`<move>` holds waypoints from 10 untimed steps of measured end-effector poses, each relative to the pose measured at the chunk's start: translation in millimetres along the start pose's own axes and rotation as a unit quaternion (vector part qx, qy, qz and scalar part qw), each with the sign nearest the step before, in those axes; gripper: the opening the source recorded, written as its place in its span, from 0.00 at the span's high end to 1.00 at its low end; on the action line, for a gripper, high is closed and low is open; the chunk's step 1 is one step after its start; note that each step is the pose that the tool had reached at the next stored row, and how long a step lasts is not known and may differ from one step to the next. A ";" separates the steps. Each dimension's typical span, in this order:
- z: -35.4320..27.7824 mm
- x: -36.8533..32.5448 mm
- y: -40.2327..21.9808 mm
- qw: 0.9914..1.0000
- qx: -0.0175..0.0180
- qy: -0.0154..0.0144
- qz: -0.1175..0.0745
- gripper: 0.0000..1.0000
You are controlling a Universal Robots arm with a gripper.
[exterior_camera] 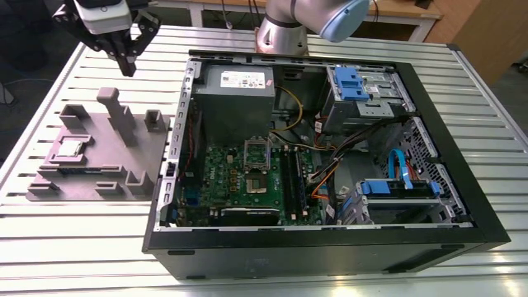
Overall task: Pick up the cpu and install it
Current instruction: 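Reach for the cpu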
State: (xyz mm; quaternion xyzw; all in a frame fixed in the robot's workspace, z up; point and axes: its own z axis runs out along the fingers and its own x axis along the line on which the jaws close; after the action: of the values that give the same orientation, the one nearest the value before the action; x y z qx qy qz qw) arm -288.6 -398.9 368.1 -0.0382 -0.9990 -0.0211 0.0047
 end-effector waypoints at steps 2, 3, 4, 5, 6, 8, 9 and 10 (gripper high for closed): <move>0.0 0.3 0.0 1.000 0.000 0.000 0.000 0.90; 0.0 1.9 -0.1 1.000 0.000 0.000 0.000 0.90; 0.0 3.5 -0.3 1.000 0.000 0.000 0.000 0.90; 0.0 3.6 -0.3 1.000 0.000 0.000 0.000 0.90; 0.0 3.7 -0.3 1.000 0.000 0.000 0.000 0.90; 0.1 4.2 -0.3 1.000 0.000 0.000 0.000 0.90; 0.1 4.6 -0.4 1.000 0.000 0.000 0.000 0.90; 0.1 5.0 -0.4 1.000 0.000 0.000 0.000 0.90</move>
State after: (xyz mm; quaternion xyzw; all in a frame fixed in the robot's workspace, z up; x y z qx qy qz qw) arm -293.6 -399.0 368.0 -0.0383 -0.9990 -0.0211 0.0047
